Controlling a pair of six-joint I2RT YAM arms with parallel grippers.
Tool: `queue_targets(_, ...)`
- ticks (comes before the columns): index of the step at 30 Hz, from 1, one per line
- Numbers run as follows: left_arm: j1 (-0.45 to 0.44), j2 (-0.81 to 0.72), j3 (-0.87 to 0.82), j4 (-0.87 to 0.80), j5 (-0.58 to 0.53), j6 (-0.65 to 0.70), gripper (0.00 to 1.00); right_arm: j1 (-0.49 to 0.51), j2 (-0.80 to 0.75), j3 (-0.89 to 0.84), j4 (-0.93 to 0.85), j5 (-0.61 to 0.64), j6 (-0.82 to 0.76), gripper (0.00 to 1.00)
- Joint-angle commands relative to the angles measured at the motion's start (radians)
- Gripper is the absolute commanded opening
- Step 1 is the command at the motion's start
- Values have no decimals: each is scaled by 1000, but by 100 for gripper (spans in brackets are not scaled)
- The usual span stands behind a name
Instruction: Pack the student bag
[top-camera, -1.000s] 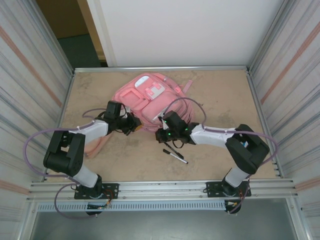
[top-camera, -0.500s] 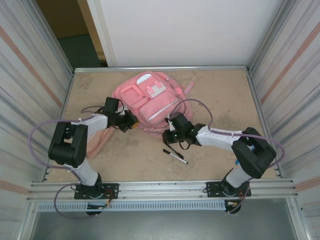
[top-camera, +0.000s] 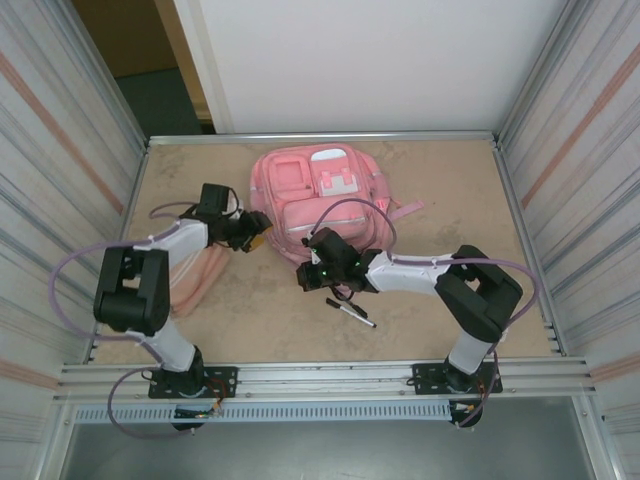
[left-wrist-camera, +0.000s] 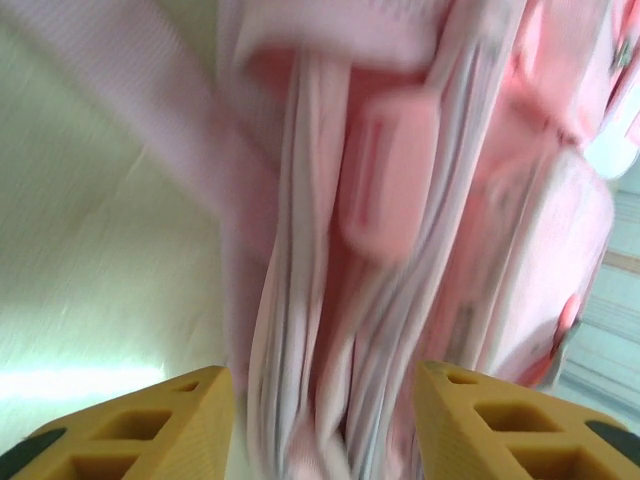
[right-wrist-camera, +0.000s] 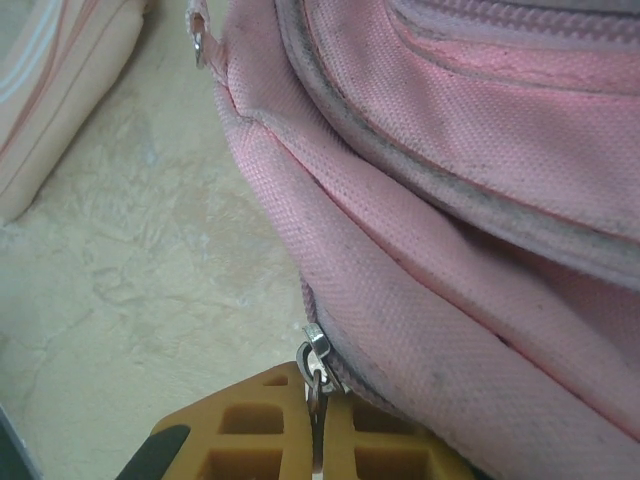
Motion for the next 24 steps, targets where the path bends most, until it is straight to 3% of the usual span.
queue_targets(1, -35, -121, -111, -53, -50, -27, 50, 6, 36, 70, 27, -41, -2, 0)
queue_targets(6, -133, -219, -203, 71, -115, -123, 51, 11, 88, 119, 50, -94, -15, 0)
queue_targets(12, -195, -190, -192, 145, -207, -142, 50, 26, 115, 155, 60, -110, -10, 0)
queue_targets(14, -195, -155, -193, 174, -205, -156, 40, 26, 118, 160, 50, -119, -5, 0)
queue_targets(16, -193, -115, -198, 213, -183, -169, 15, 27, 101, 141, 52, -112, 6, 0)
queue_targets(19, -192, -68, -183, 225, -176, -157, 0, 24, 72, 98, 40, -105, 1, 0)
queue_targets(24, -169, -61, -158, 207, -162, -129, 0, -7, -13, 8, -4, -84, -9, 0)
